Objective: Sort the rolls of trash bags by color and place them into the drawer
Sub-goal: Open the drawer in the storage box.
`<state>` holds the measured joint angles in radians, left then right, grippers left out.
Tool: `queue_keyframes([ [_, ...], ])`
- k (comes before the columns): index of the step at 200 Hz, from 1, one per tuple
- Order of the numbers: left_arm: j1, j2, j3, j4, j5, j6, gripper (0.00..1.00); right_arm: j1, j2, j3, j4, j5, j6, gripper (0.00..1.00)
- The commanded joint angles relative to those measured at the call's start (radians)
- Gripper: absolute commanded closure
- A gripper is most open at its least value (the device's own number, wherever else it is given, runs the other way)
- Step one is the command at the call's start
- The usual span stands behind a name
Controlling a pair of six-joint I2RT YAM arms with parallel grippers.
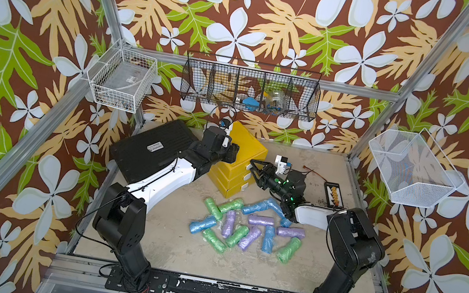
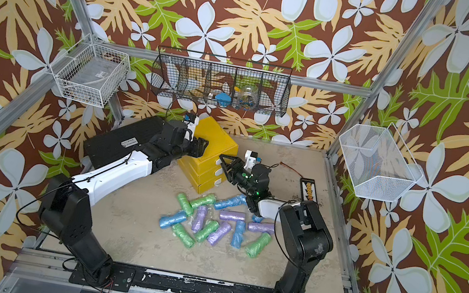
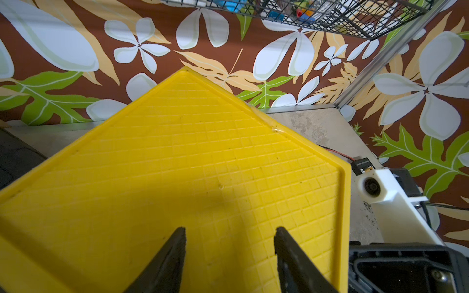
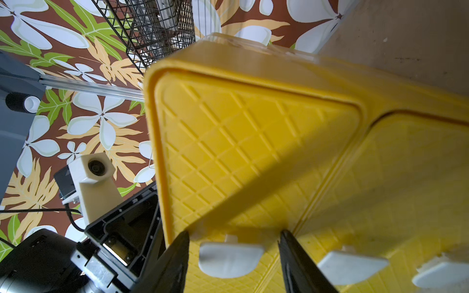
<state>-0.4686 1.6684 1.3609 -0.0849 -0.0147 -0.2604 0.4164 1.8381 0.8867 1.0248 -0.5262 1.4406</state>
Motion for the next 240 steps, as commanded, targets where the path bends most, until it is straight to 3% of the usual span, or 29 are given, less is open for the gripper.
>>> queue_keyframes([
  [1, -0.001, 0.018, -0.019, -0.178, 0.015, -0.027, 0.42, 0.005, 0.006, 0.008, 0.040, -0.005, 0.014, 0.47],
  [81, -0.001, 0.022, -0.020, -0.180, 0.005, -0.030, 0.42, 0.009, -0.003, -0.036, 0.094, -0.005, 0.044, 0.71],
  [171, -0.001, 0.038, -0.019, -0.189, -0.004, -0.042, 0.42, -0.037, -0.162, -0.236, 0.125, -0.021, 0.037, 0.75],
  [240, 0.000, 0.034, -0.021, -0.190, -0.010, -0.045, 0.42, -0.059, -0.354, -0.365, -0.009, -0.007, -0.028, 0.75],
])
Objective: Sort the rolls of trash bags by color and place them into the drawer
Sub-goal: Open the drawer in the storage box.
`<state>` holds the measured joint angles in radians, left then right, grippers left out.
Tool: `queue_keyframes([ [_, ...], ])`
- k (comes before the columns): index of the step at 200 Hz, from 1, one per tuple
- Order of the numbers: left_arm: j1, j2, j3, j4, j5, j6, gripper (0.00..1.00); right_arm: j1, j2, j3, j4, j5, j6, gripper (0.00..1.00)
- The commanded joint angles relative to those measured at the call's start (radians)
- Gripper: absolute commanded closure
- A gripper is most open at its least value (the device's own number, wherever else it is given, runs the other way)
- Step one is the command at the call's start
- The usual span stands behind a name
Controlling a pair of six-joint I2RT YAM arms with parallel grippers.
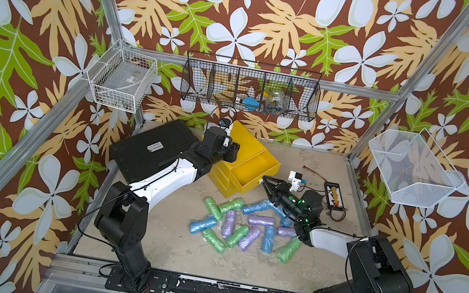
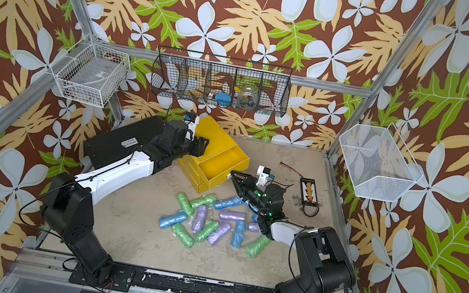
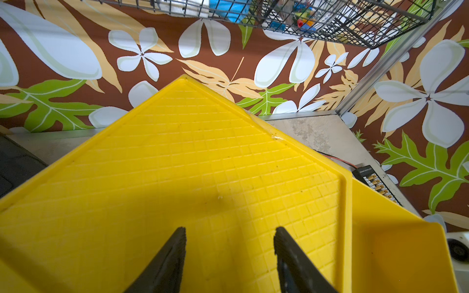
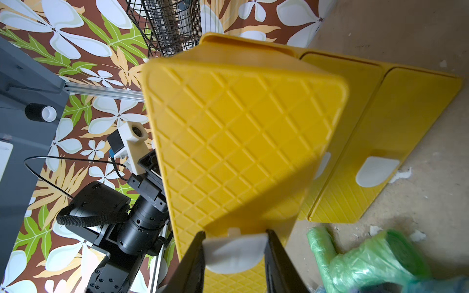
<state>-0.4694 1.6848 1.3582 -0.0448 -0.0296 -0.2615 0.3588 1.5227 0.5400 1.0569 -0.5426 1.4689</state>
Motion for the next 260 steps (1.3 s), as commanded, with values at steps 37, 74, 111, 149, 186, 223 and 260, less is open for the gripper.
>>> queue_keyframes([
  [37, 0.000, 0.015, -0.019, -0.230, 0.002, -0.041, 0.42, -0.013, -0.083, -0.058, -0.066, 0.007, -0.063, 0.75],
  [74, 0.000, 0.016, -0.016, -0.230, 0.004, -0.041, 0.42, -0.023, -0.120, -0.090, -0.083, 0.006, -0.070, 0.75],
  [111, 0.000, 0.015, -0.015, -0.233, 0.003, -0.041, 0.42, -0.038, -0.147, -0.111, -0.106, 0.003, -0.081, 0.75],
  [149, 0.001, 0.015, -0.011, -0.234, 0.004, -0.042, 0.42, -0.048, -0.175, -0.127, -0.121, 0.003, -0.086, 0.75],
  [186, 0.000, 0.016, -0.010, -0.236, 0.000, -0.041, 0.42, -0.055, -0.212, -0.130, -0.170, 0.011, -0.110, 0.75],
  [223, 0.000, 0.019, -0.003, -0.236, 0.005, -0.044, 0.42, -0.056, -0.217, -0.097, -0.228, 0.004, -0.152, 0.59],
  [260, 0.000, 0.016, 0.016, -0.236, 0.012, -0.042, 0.42, -0.059, -0.245, -0.059, -0.335, 0.024, -0.217, 0.34],
])
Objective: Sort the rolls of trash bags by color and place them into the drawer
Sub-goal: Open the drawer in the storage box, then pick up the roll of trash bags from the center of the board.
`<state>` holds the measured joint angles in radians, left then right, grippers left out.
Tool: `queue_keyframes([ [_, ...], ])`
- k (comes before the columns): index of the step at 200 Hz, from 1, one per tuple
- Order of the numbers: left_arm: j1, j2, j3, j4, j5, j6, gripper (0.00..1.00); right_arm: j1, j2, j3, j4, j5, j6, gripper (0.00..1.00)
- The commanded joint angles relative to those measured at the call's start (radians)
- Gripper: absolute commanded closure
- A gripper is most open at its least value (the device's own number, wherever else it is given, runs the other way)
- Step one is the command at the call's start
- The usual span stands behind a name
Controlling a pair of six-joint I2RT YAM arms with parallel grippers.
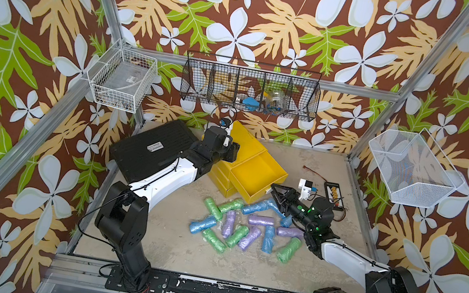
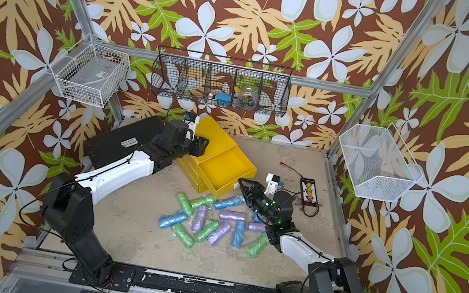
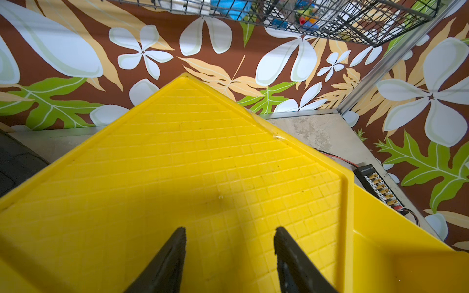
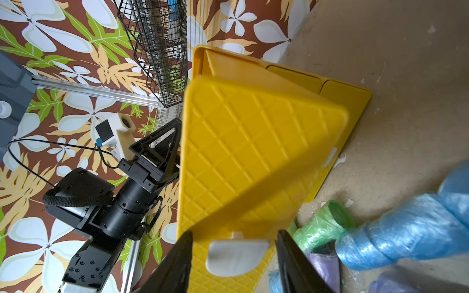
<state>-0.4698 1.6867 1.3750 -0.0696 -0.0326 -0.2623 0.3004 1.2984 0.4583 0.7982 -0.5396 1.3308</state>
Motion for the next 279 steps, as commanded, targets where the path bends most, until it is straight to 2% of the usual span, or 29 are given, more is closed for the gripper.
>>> queue_keyframes([
  [1, 0.000, 0.014, 0.000, -0.212, 0.016, -0.041, 0.42, -0.001, -0.023, 0.025, -0.081, 0.021, -0.081, 0.34],
  [20, 0.001, 0.008, 0.018, -0.214, 0.021, -0.045, 0.41, -0.007, -0.047, 0.039, -0.135, 0.028, -0.115, 0.30],
  [65, 0.001, -0.030, 0.066, -0.226, 0.033, -0.059, 0.41, -0.032, -0.115, 0.079, -0.284, 0.034, -0.210, 0.29],
  [115, 0.000, -0.170, 0.092, -0.287, 0.050, -0.043, 0.41, -0.065, -0.195, 0.255, -0.770, 0.107, -0.563, 0.35],
  [143, 0.001, -0.349, -0.056, -0.299, 0.095, -0.049, 0.40, -0.066, -0.193, 0.350, -1.039, 0.147, -0.748, 0.42],
  [176, 0.002, -0.608, -0.350, -0.293, 0.138, -0.120, 0.38, -0.066, -0.257, 0.277, -1.172, 0.231, -0.849, 0.46],
  [210, 0.002, -0.829, -0.594, -0.280, 0.195, -0.241, 0.38, -0.066, -0.328, 0.170, -1.215, 0.289, -0.818, 0.46],
  [234, 0.001, -0.918, -0.710, -0.247, 0.228, -0.305, 0.38, -0.066, -0.350, 0.128, -1.256, 0.318, -0.762, 0.46],
  [249, 0.001, -0.936, -0.747, -0.236, 0.236, -0.326, 0.39, -0.066, -0.355, 0.107, -1.284, 0.323, -0.735, 0.48],
  [279, 0.002, -0.929, -0.733, -0.219, 0.244, -0.333, 0.39, -0.066, -0.380, 0.079, -1.355, 0.383, -0.710, 0.49],
])
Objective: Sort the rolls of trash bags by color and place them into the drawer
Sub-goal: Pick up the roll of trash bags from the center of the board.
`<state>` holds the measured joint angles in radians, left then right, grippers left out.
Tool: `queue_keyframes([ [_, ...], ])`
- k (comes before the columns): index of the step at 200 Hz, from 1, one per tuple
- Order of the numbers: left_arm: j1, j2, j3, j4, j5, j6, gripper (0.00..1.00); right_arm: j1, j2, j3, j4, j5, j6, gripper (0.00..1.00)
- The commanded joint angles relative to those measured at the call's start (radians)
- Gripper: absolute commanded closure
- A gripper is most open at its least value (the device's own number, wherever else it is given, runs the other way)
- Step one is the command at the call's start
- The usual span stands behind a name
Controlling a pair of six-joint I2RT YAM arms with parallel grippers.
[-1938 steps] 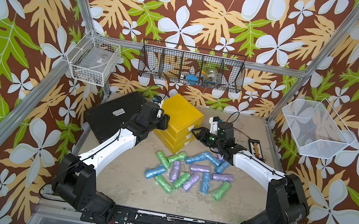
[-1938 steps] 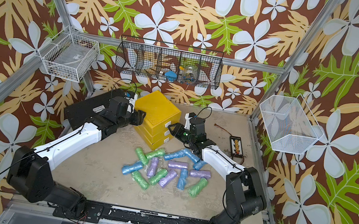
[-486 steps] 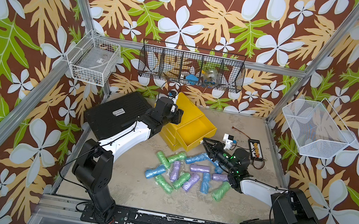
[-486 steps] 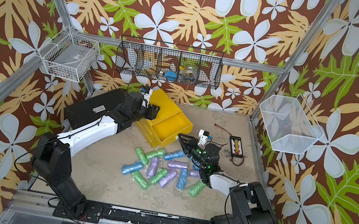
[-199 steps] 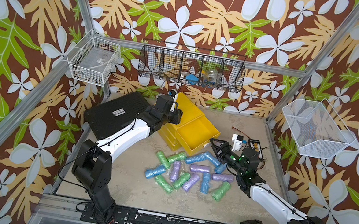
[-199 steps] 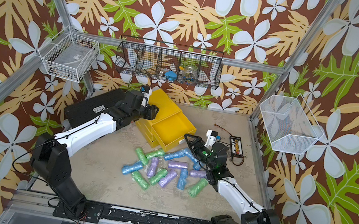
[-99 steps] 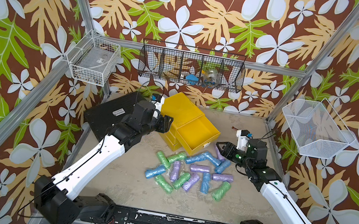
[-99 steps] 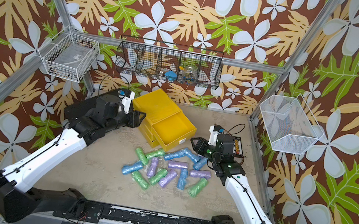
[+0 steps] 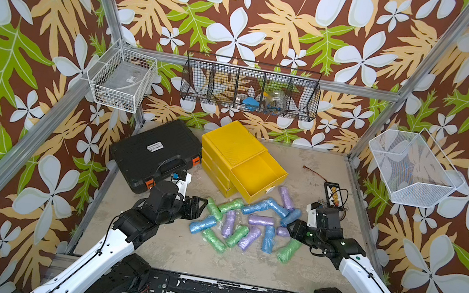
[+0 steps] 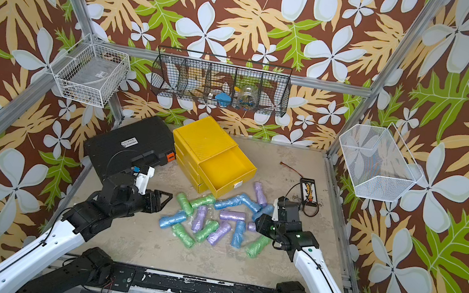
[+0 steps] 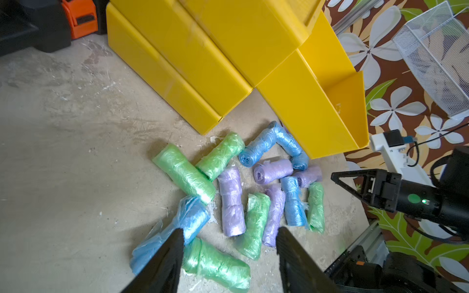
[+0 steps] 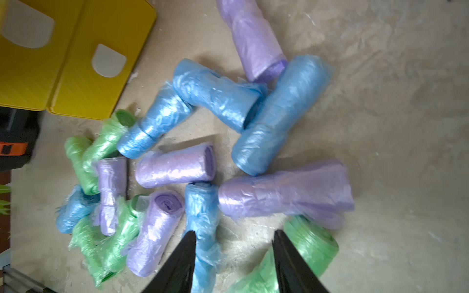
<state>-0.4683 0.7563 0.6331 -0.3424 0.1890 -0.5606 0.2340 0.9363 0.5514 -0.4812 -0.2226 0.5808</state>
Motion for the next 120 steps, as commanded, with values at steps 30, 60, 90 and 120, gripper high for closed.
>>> queue_keyframes([
  [30, -0.001, 0.005, 0.001, 0.070, 0.031, -0.040, 0.39, 0.000, -0.064, -0.056, -0.097, 0.055, 0.074, 0.47],
  [60, 0.000, -0.002, -0.025, 0.099, 0.050, -0.059, 0.39, 0.001, -0.068, -0.110, -0.076, 0.024, 0.103, 0.46],
  [90, 0.000, 0.002, -0.032, 0.111, 0.053, -0.057, 0.39, 0.000, -0.044, -0.156, -0.023, 0.008, 0.123, 0.46],
  [120, -0.001, -0.005, -0.035, 0.110, 0.052, -0.061, 0.39, 0.000, -0.018, -0.189, 0.029, 0.003, 0.136, 0.47],
])
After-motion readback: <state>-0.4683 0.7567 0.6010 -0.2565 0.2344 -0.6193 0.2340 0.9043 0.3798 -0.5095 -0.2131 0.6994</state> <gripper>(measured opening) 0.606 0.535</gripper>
